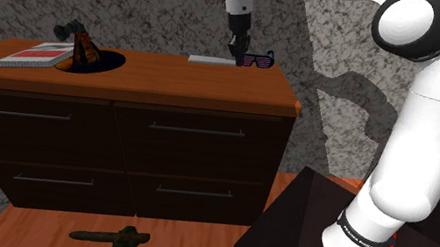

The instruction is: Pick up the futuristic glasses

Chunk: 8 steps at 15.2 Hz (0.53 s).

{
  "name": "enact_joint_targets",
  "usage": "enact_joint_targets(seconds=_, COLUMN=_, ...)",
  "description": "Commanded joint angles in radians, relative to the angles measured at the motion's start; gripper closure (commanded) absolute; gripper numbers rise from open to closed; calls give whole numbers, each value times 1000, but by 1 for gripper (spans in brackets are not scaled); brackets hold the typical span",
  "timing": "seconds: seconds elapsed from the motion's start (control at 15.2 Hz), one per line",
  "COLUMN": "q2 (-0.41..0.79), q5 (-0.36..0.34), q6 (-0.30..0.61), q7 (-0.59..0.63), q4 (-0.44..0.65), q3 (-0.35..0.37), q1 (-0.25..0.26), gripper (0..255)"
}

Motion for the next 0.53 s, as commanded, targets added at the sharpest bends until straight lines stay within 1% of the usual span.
enact_joint_targets(seconds=0.0, q2=5, q5=0, q6=-32, q7=-3, q4=37, q3=0, q1=0, gripper=255)
enact_joint_targets(seconds=0.33, q2=25, q5=1, q6=-106, q7=-10, q4=131, q3=0, q1=0, gripper=255)
enact_joint_targets(seconds=0.46, q2=25, q5=1, q6=-109, q7=-11, q4=134, q3=0, q1=0, gripper=255)
